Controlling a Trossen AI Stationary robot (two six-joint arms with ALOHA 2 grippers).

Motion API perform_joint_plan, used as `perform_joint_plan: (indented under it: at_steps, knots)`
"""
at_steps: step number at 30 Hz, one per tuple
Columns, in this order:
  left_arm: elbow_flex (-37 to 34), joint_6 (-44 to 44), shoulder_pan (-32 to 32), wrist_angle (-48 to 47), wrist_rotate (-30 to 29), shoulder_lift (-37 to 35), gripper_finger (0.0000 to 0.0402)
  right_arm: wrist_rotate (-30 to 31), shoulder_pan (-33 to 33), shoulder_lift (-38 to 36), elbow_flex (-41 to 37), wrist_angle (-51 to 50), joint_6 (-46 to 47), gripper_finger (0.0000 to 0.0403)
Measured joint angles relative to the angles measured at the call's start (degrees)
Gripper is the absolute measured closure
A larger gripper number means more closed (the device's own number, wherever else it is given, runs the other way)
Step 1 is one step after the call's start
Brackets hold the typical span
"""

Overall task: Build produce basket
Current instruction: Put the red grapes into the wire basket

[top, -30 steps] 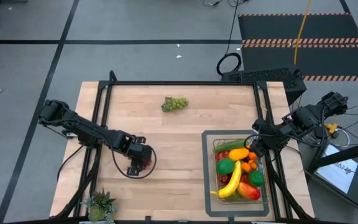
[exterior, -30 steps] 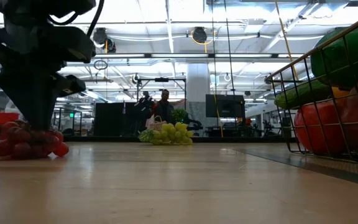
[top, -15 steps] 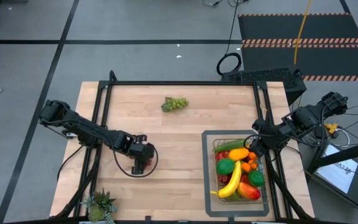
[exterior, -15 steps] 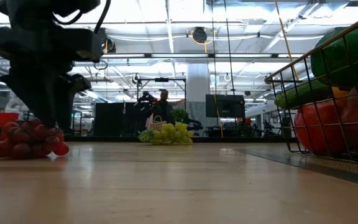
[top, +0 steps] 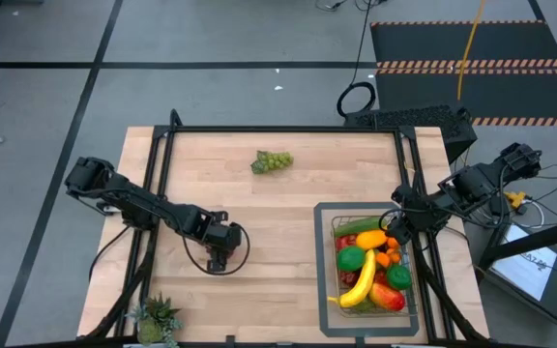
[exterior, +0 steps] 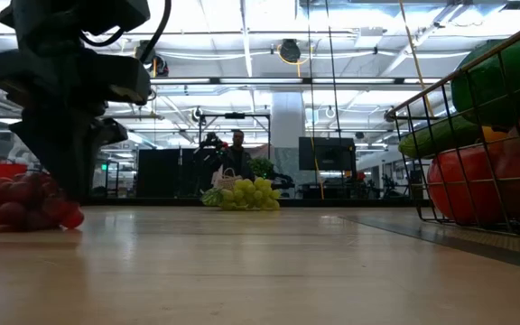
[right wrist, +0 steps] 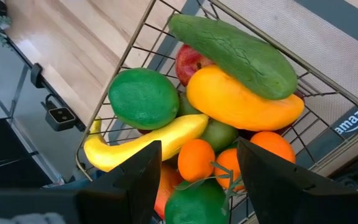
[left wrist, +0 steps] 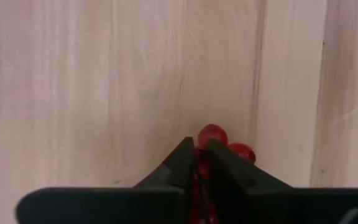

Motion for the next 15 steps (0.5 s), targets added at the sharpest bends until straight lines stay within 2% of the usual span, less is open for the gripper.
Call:
perform_joint_plan:
  at_steps: [3, 6, 15]
  knots:
    - [0.4, -1.2, 0.1, -0.7, 1.6, 0.0, 0.0377, 0.0, 0.0, 0.0, 0.0, 0.0, 0.0, 0.0197]
    - [2.5, -1.1, 0.0, -2.2, 1.8, 0.0, 0.0372, 0.0, 0.0, 0.0, 0.0, 0.0, 0.0, 0.0197]
    - [5.9, 6.5, 0.0, -10.5, 0.8, 0.0, 0.0256, 0.0, 0.0, 0.0, 0.0, 0.0, 0.0, 0.0197]
